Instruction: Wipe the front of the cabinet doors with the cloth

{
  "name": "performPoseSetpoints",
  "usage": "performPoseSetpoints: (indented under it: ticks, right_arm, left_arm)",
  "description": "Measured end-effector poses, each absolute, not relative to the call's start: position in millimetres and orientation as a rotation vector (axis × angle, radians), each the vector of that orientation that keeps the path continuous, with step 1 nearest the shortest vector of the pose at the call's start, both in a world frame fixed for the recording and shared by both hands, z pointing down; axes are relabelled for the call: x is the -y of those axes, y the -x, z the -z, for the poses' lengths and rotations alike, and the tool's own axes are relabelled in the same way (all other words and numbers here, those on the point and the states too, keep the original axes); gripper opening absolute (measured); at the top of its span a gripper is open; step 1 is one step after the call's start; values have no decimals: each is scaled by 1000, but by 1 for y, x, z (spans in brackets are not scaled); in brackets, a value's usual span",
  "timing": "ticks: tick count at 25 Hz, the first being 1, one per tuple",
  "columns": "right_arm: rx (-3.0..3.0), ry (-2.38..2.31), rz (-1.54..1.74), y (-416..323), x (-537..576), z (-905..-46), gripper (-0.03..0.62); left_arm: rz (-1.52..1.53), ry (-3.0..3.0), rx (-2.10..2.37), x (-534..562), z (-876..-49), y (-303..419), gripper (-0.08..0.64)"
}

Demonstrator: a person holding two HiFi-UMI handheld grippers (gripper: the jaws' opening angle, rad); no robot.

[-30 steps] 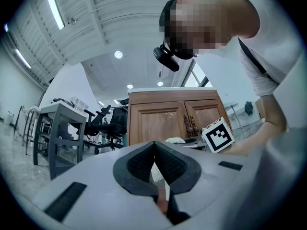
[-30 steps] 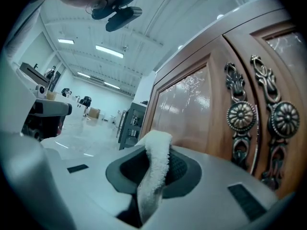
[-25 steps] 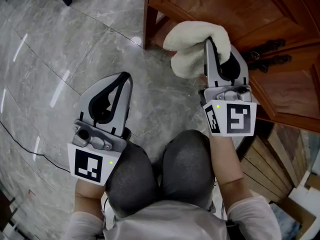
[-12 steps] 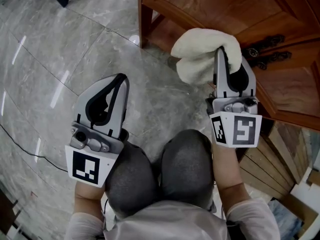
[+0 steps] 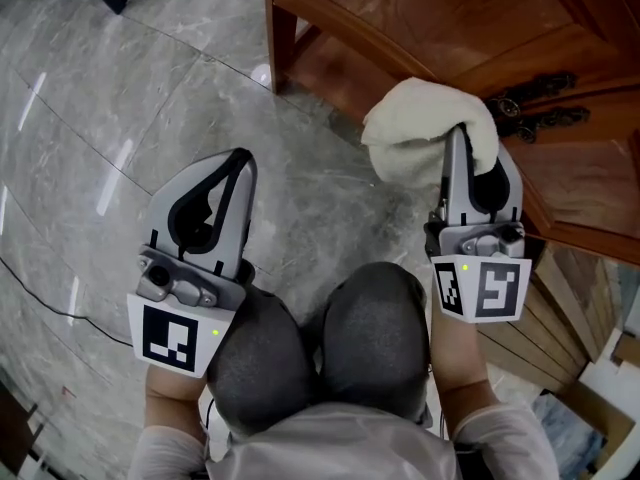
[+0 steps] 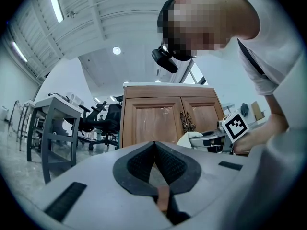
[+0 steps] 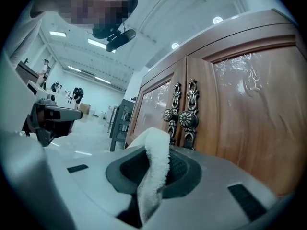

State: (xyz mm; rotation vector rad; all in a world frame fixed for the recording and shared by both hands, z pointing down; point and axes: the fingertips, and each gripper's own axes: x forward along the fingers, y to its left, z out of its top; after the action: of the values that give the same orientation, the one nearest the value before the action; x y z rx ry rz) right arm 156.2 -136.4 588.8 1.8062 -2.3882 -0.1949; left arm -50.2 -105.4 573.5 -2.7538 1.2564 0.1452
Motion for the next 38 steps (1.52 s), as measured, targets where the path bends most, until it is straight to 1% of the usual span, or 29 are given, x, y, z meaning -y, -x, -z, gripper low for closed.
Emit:
performPoseSetpoints:
  ticks: [10, 16, 20, 27, 38]
  right_arm:
    - [2447, -1686, 204, -135, 143, -582, 75]
    - [2461, -1536, 156, -105, 154, -570, 74]
    - [2521, -1478, 83, -72, 157, -536, 75]
    - [2544, -1451, -4, -45, 156, -441, 75]
    - [2470, -1481, -93, -75, 128, -277, 75]
  left_arm:
    - [-130, 2791, -1284, 117, -575, 38, 18]
    - [67, 2777, -1327, 114, -567, 36, 18]
    - [174, 2804, -1408, 100, -542, 51, 18]
    - [240, 2830, -1442, 89, -437, 65, 18]
    - [229, 2822, -1444, 74, -250, 48, 18]
